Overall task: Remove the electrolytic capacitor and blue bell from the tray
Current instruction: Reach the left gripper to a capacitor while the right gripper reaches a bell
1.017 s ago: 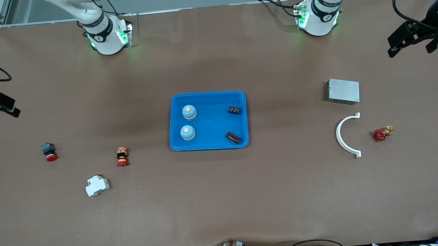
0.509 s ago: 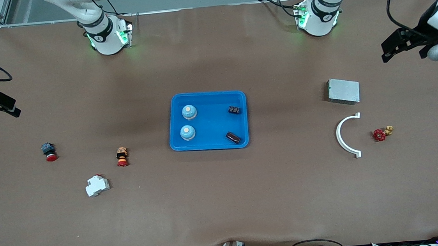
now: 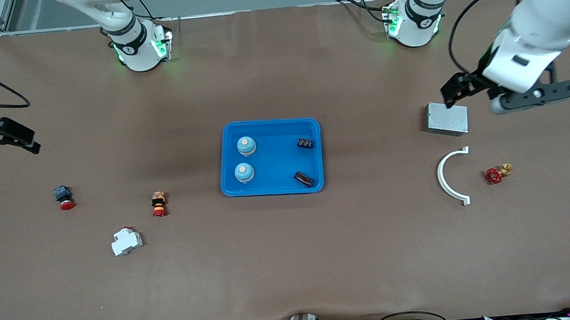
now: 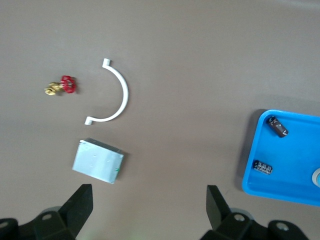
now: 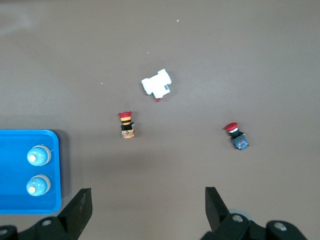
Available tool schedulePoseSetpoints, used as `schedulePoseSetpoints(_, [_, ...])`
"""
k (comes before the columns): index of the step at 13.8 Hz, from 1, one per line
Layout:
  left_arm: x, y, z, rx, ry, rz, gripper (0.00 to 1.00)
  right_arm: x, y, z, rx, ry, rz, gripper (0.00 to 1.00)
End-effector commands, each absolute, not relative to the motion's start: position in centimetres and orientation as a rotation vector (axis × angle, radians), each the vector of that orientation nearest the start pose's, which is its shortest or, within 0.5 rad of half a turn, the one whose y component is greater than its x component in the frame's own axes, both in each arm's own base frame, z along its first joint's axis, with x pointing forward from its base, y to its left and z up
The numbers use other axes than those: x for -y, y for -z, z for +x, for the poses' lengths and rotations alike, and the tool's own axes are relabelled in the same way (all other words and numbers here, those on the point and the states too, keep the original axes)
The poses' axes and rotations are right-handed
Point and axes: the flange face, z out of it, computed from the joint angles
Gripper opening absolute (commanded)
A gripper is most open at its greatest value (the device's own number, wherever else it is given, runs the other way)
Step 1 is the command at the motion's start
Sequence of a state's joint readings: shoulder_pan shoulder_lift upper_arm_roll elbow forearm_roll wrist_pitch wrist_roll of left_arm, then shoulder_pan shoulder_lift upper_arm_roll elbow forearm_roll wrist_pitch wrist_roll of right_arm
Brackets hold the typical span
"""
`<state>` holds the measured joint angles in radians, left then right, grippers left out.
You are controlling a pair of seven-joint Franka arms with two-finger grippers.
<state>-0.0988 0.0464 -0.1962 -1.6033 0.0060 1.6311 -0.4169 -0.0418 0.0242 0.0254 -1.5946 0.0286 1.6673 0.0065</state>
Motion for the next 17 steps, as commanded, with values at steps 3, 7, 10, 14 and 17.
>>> schedulePoseSetpoints(3, [19.9, -52.6, 54.3, 0.205, -0.054, -3.141, 1.00, -2.5, -57.4, 58.8, 0.028, -0.011, -3.110, 1.00])
schedulePoseSetpoints(7, [23.6, -46.3, 52.7, 0.278, -0.093, -3.136, 1.00, -4.9, -54.3, 59.8, 0.090, -0.093, -3.112, 1.00])
schedulePoseSetpoints(10, [28.6, -40.2, 51.8, 0.342, -0.133, -3.158, 1.00, -7.7, -50.0, 61.8, 0.159, -0.108, -3.120, 1.00])
schedulePoseSetpoints(14, [35.3, -33.1, 50.2, 0.530, -0.202, -3.155, 1.00, -9.6, -47.0, 61.9, 0.111, -0.190, -3.126, 1.00])
schedulePoseSetpoints(17, [39.2, -29.6, 48.9, 0.772, -0.171, -3.123, 1.00, -13.1, -45.5, 61.3, -0.087, -0.233, -3.139, 1.00])
